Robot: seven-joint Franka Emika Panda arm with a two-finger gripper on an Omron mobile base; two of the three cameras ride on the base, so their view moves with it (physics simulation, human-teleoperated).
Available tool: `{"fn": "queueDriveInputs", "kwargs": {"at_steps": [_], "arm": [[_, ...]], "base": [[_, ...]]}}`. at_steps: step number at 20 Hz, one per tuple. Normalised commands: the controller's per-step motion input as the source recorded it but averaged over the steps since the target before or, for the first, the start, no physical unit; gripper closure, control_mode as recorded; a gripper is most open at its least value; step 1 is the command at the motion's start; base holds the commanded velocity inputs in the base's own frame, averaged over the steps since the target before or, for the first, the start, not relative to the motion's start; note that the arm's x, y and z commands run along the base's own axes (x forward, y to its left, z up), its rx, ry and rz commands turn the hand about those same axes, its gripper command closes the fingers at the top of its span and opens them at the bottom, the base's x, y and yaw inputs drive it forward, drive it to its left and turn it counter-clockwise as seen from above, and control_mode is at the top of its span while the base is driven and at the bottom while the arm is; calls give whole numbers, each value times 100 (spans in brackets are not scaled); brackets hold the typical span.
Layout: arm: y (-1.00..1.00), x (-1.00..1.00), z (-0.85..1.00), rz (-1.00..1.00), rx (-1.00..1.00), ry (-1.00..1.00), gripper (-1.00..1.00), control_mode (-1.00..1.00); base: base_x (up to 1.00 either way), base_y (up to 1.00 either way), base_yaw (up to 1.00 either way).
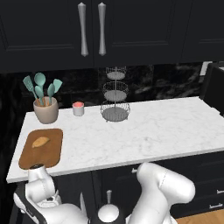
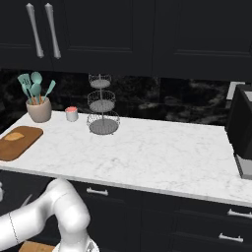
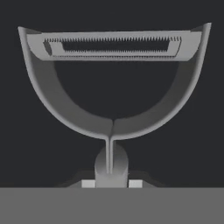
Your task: Place the appropriate cutting tool for cutting the potato skin on the cutting board.
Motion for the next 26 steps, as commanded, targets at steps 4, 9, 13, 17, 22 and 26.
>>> {"fn": "queueDriveInputs", "kwargs": {"at_steps": [4,9,13,17,22,26], "arm": [[-31,-74,87,-7,0,-13,100,-100],[-30,-82,100,-5,-3,-11,100,-100],[-3,-15,100,-1,-6,-15,100,-100],[0,21,100,0,-2,-9,100,-100],[0,59,95,-1,0,0,100,-100],[0,95,51,-3,0,0,100,-100]], "base": [[0,0,0],[0,0,0],[0,0,0],[0,0,0],[0,0,0],[0,0,0]]}}
